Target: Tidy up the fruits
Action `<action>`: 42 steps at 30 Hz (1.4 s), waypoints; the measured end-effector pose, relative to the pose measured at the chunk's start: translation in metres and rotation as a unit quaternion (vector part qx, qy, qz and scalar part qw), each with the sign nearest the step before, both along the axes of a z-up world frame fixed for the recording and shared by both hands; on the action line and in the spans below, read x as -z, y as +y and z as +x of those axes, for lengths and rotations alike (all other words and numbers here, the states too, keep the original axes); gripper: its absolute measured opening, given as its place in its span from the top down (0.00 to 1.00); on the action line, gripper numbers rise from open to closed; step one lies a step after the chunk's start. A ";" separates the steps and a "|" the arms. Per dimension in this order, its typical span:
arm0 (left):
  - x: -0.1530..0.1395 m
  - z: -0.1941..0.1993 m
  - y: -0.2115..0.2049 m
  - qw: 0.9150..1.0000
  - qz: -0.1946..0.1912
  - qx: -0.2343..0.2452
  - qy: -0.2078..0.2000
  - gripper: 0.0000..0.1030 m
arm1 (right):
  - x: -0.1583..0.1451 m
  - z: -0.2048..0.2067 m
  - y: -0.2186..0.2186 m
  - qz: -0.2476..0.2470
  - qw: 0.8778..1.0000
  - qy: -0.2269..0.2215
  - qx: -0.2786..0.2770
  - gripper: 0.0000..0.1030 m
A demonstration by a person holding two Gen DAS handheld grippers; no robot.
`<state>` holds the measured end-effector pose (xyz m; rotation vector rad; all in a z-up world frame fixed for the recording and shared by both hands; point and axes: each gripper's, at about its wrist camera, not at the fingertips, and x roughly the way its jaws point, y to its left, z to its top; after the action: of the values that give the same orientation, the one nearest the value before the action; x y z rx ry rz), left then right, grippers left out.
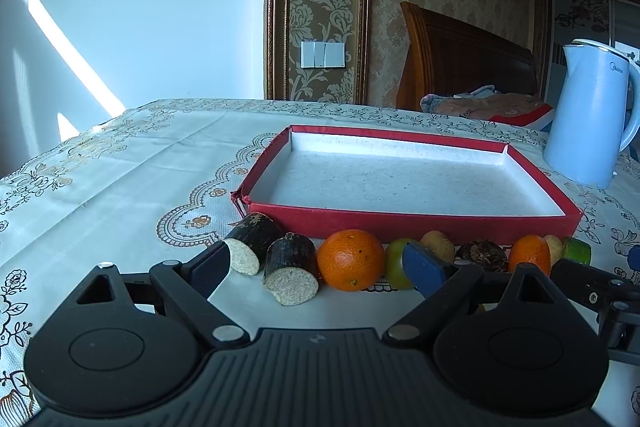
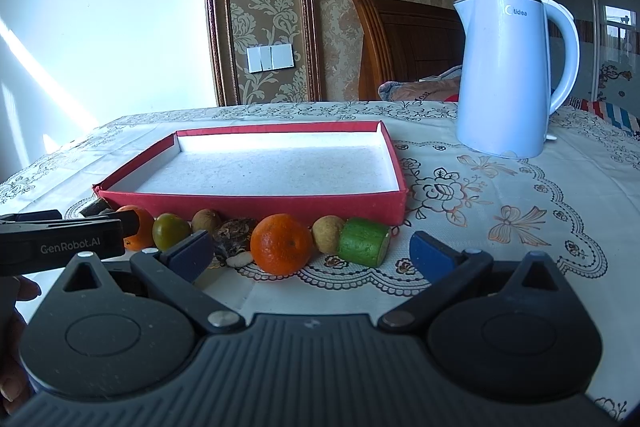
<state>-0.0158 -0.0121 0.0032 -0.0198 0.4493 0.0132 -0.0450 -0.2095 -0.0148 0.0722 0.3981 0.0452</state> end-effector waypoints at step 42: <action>0.006 -0.021 -0.034 0.989 0.020 0.147 0.028 0.09 | 0.001 -0.025 -0.057 0.018 1.000 -0.005 -0.007 0.00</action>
<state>-0.0370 -0.0463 -0.0031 0.0872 0.5037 -0.2682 -0.0696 -0.2661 -0.0155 0.1053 0.3887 0.0672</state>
